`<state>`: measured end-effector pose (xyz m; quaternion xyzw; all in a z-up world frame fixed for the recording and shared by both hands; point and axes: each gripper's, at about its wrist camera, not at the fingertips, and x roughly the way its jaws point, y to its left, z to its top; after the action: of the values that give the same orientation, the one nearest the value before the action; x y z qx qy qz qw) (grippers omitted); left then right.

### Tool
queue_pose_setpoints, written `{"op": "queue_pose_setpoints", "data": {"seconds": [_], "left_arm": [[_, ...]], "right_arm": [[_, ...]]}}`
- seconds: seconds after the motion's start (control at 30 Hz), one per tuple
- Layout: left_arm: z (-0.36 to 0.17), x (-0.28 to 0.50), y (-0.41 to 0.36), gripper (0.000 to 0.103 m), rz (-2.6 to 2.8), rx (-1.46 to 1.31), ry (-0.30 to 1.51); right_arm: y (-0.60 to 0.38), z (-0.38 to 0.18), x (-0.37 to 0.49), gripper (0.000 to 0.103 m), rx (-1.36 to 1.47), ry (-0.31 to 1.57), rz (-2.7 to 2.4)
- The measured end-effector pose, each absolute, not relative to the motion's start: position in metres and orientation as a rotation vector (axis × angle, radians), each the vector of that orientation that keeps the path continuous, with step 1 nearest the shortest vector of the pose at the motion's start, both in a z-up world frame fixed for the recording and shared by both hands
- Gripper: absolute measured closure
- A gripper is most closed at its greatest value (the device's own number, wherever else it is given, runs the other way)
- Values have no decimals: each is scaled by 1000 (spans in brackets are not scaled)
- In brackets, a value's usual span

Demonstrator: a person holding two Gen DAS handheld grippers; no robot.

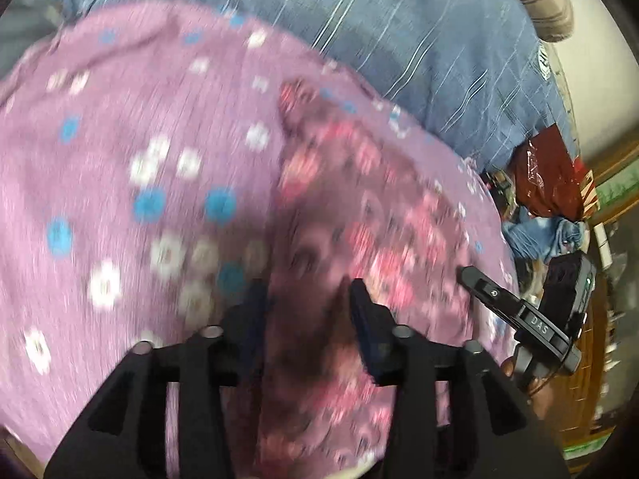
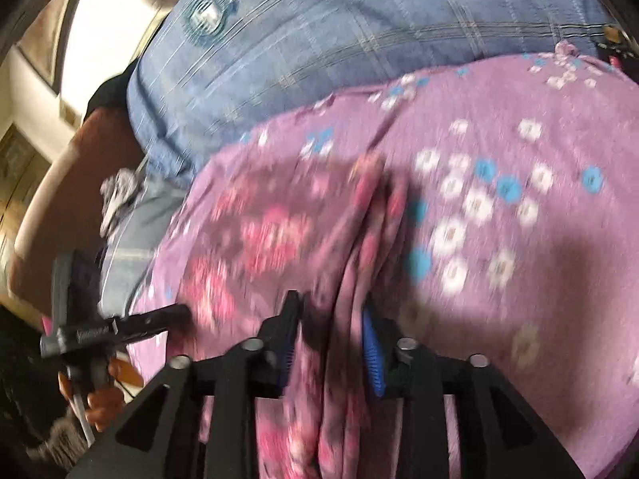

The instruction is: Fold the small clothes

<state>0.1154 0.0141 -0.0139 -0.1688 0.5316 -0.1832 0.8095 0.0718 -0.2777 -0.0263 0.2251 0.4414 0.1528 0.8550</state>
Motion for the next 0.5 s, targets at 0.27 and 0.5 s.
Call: {"op": "queue_pose_setpoints", "data": {"seconds": [0.27,0.5], "left_arm": [[-21,169,-23,48,-318,-215,1114],[-40,181,-2,41,-335,-307,1199]], "right_arm": [[-266,-14,122,91,415,827,335],[-283,-52,132,77,456,944,258]]}}
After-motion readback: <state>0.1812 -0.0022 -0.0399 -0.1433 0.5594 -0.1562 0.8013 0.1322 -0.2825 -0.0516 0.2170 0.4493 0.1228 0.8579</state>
